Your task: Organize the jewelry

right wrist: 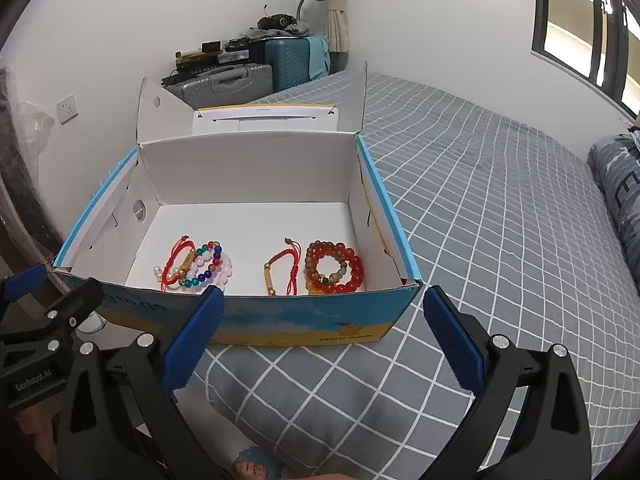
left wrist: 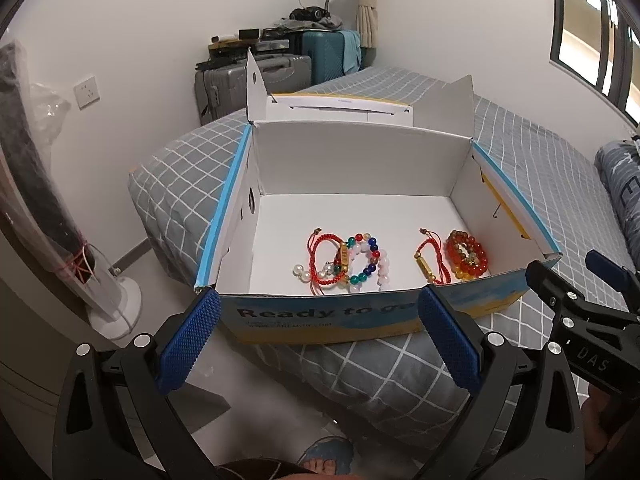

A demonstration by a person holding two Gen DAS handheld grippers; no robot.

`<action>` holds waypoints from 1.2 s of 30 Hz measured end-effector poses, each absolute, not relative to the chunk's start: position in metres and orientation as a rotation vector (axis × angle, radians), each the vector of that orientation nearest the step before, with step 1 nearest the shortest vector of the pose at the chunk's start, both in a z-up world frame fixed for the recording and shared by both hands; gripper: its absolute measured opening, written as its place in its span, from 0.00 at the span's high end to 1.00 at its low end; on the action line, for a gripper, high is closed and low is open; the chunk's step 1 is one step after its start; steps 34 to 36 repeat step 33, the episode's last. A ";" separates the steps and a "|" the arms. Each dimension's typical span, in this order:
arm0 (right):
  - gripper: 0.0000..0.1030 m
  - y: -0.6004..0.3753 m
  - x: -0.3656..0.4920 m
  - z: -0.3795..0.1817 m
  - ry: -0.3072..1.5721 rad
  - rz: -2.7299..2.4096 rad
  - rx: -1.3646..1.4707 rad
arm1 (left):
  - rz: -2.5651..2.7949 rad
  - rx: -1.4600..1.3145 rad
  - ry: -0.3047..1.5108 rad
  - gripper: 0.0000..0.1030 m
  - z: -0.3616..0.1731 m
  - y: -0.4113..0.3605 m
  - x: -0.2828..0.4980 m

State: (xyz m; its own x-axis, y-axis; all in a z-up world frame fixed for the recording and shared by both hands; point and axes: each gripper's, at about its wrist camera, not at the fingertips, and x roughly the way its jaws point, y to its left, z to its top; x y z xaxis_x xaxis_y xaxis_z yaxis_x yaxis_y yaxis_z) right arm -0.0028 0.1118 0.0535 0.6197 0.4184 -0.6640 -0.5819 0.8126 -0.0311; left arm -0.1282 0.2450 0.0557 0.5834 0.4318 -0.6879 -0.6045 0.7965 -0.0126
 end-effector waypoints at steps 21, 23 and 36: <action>0.07 0.112 -0.003 0.052 0.698 0.585 -0.252 | 0.613 -0.250 0.735 0.06 0.055 0.243 -0.124; 0.07 0.112 -0.003 0.052 0.699 0.586 -0.253 | 0.615 -0.247 0.734 0.06 0.054 0.243 -0.124; 0.07 0.114 -0.001 0.051 0.708 0.581 -0.244 | 0.594 -0.260 0.727 0.06 0.055 0.242 -0.124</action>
